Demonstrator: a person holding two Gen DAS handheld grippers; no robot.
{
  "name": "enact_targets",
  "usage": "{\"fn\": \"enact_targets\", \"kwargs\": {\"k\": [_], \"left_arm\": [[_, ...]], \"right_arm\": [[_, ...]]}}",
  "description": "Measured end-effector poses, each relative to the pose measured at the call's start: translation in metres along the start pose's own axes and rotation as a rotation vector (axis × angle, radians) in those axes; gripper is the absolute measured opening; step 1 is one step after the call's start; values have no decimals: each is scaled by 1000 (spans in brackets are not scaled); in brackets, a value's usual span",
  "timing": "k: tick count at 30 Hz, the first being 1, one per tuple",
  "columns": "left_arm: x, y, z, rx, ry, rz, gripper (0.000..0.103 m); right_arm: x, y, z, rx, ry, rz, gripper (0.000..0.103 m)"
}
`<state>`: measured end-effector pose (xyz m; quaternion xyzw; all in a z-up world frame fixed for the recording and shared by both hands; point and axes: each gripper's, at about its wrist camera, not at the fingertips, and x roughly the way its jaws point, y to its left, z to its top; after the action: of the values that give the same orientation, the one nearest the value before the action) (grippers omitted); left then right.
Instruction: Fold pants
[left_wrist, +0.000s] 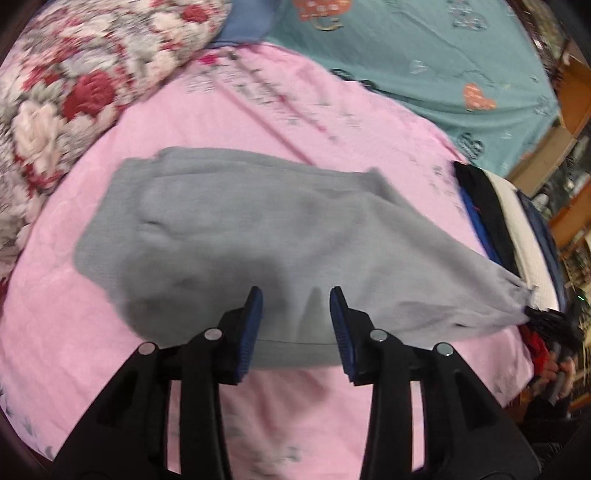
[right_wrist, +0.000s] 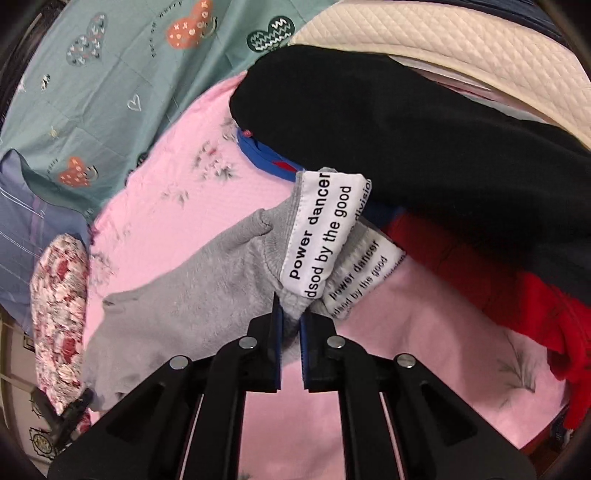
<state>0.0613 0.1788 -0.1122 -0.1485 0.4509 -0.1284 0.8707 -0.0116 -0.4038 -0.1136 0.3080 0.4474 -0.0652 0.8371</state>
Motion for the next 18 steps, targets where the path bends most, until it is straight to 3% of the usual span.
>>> {"fn": "enact_targets", "kwargs": {"k": [1,2,3,4,9,11,12,16,18], "left_arm": [[2,-11,0,23,5,-18,40],[5,-22,0,49,12,-28,41],[11,-33,0,76,23,-31,41],[17,-42,0,97,37,-32,41],[45,-62,-3,128,111,-61,41],[52,-65,-4,128,131,-67,41],[57,-67,-3,131,142,-63,41],[72,-72,-10,153,175,-18,41],[68,-72,-13,155,169,-20,42]], "right_arm": [[10,0,-1,-15,25,-47,9],[17,-2,-3,-16,42,-81,22],[26,-6,-4,0,68,-134,42],[26,-8,-5,7,63,-176,46],[-6,19,-12,-124,-44,-286,48],[-19,48,-21,-214,-67,-232,49],[-19,65,-25,-264,-48,-156,49],[13,148,-53,-490,141,144,48],[37,187,-67,-587,214,200,48]]}}
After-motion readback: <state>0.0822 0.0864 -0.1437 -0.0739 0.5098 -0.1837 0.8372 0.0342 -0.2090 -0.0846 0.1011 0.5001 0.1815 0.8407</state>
